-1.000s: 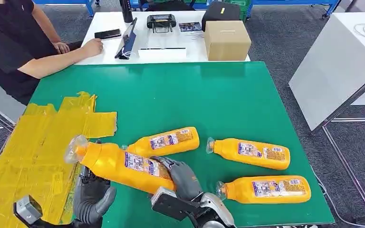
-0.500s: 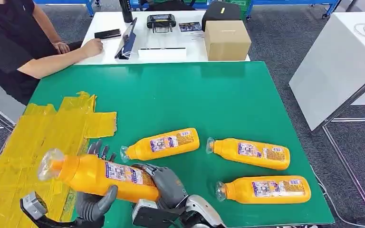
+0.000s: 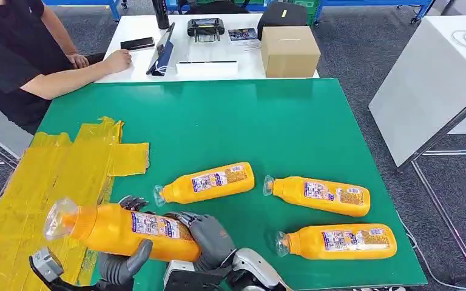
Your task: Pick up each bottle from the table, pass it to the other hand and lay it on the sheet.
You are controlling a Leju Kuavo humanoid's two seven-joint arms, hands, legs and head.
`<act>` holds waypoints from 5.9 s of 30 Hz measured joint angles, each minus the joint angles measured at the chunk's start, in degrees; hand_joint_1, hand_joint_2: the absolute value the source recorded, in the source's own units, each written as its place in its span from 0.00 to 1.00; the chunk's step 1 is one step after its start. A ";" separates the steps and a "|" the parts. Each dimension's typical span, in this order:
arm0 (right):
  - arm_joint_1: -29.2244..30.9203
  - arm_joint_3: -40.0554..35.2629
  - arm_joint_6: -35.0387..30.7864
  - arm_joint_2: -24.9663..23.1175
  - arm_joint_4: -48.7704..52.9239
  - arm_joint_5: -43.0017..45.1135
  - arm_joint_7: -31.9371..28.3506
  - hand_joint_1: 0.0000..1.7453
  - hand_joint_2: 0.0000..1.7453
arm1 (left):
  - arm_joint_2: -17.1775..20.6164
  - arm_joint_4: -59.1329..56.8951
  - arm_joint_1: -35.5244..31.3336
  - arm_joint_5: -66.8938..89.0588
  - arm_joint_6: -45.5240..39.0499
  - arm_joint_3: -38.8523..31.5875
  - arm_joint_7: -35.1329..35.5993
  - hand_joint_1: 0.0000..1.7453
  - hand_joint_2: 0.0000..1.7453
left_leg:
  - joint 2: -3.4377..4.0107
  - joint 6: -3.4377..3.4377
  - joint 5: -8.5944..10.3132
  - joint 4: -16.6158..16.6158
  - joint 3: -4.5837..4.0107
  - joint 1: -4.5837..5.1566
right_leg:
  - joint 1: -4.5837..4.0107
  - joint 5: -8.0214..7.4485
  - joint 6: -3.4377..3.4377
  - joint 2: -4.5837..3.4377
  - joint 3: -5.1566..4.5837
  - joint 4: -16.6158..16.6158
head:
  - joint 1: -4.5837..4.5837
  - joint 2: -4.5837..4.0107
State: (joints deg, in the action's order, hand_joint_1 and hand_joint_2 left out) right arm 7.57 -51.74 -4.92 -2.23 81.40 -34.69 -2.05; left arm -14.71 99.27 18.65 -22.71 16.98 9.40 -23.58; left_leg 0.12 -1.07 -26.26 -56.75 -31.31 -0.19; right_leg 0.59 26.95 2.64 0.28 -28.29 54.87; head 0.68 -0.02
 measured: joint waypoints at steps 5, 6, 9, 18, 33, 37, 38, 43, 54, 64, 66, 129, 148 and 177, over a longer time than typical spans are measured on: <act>0.04 -0.15 -0.07 -0.02 -0.28 -0.11 0.00 1.00 1.00 | 0.00 -0.07 -0.04 0.52 0.00 -0.02 -0.46 1.00 1.00 | 0.00 0.00 0.00 0.00 0.00 -0.01 | -0.01 0.00 0.00 0.00 -0.01 0.00 | 0.00 0.00; 0.04 -0.15 -0.13 -0.02 -0.35 -0.22 0.00 1.00 1.00 | 0.00 -0.11 -0.03 0.61 0.00 -0.02 -0.59 1.00 1.00 | 0.00 0.00 0.00 0.00 0.00 -0.01 | -0.01 0.00 0.00 0.00 -0.01 0.00 | 0.00 0.00; 0.03 -0.15 -0.42 -0.02 -0.44 -0.35 0.02 0.14 1.00 | 0.00 -0.20 -0.03 0.96 0.00 -0.02 -0.85 1.00 1.00 | 0.00 0.00 0.00 0.00 0.00 0.00 | 0.00 0.00 0.00 0.00 -0.01 0.00 | 0.00 0.00; 0.01 0.55 -3.52 0.18 -0.33 -0.74 0.96 0.00 0.00 | 0.33 0.37 -1.48 10.84 -4.63 -1.29 -5.44 1.00 1.00 | 0.00 0.00 0.00 0.00 0.02 0.00 | 0.00 0.00 0.00 0.00 0.02 0.00 | -0.02 0.00; 4.99 8.42 -1.09 1.97 1.73 4.90 -0.37 0.00 1.00 | 5.45 -0.02 -7.60 46.94 -26.26 -15.87 -11.47 1.00 1.00 | -0.01 0.08 0.13 0.00 0.00 -0.03 | -0.02 -0.01 0.00 0.00 0.04 0.07 | 0.00 0.00; 8.41 10.36 1.40 2.60 1.64 6.88 -0.83 0.00 1.00 | 9.95 -5.04 -9.56 66.75 -37.61 -21.85 -11.71 1.00 1.00 | 0.05 0.09 0.12 0.00 0.02 -0.03 | -0.02 -0.02 0.00 -0.06 -0.03 0.10 | 0.02 0.00; 9.27 10.75 1.88 2.82 1.55 7.30 -0.81 0.00 1.00 | 11.09 -6.56 -9.86 69.76 -38.58 -23.13 -11.32 1.00 1.00 | 0.07 0.09 0.12 0.00 0.01 -0.04 | -0.03 -0.01 -0.01 -0.06 -0.04 0.11 | 0.00 0.00; 11.97 11.54 3.30 3.72 0.96 8.96 -1.16 0.00 1.00 | 16.38 -13.78 -10.09 80.62 -40.54 -26.08 -10.14 1.00 1.00 | 0.04 0.11 0.14 0.01 -0.02 -0.06 | -0.04 -0.01 -0.01 -0.04 -0.05 0.16 | -0.02 0.00; 16.26 11.37 5.49 4.11 -0.79 11.41 -0.70 0.00 1.00 | 22.32 -22.82 -10.29 89.40 -41.53 -26.73 -10.47 1.00 1.00 | 0.01 0.12 0.15 0.01 -0.05 -0.05 | -0.03 -0.01 -0.01 -0.03 -0.07 0.16 | -0.02 0.00; 18.41 10.84 5.86 3.74 -2.41 11.96 -0.31 0.00 1.00 | 23.23 -24.76 -10.90 89.68 -41.05 -25.27 -11.23 1.00 1.00 | -0.02 0.13 0.16 0.01 -0.05 -0.05 | -0.03 -0.01 -0.01 0.00 -0.06 0.17 | -0.02 0.00; 18.97 10.71 5.88 3.74 -2.84 12.20 -0.17 0.00 1.00 | 23.62 -25.00 -10.89 89.15 -39.58 -24.03 -11.96 1.00 1.00 | -0.02 0.13 0.16 0.01 -0.05 -0.05 | -0.03 -0.01 -0.01 0.00 -0.06 0.17 | -0.02 0.00; 36.02 1.55 16.46 -1.33 -38.60 1.66 5.86 0.00 1.00 | 12.61 -11.54 -19.02 32.57 2.53 -21.92 -16.61 0.00 0.00 | -0.05 0.15 0.27 -0.03 -0.06 -0.03 | -0.02 -0.05 0.03 0.06 -0.08 0.22 | 0.00 0.00; 39.18 -5.96 24.98 -3.61 -48.47 -0.41 3.37 0.55 1.00 | 11.91 -11.72 -20.64 32.24 1.20 -19.63 -16.61 0.00 0.00 | -0.04 0.15 0.27 -0.03 -0.04 -0.04 | -0.02 -0.05 0.03 0.05 -0.12 0.23 | 0.00 0.00; 39.26 -13.11 22.03 -7.80 -57.75 -2.36 6.03 1.00 1.00 | 10.54 -16.66 -24.21 31.54 2.75 -18.60 -16.61 0.00 0.00 | 0.39 0.18 0.23 0.01 0.89 -0.06 | -0.05 -0.14 -0.21 -0.24 0.09 0.21 | 0.00 0.00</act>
State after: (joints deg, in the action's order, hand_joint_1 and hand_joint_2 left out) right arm 46.82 -64.85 17.11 -10.03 23.65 -37.05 3.98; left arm -4.17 82.62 -5.56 8.83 19.74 -9.20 -40.19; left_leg 0.51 -0.89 -26.02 -56.73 -30.42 -0.24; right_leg 0.54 26.81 2.43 0.03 -28.20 55.08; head 0.68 -0.02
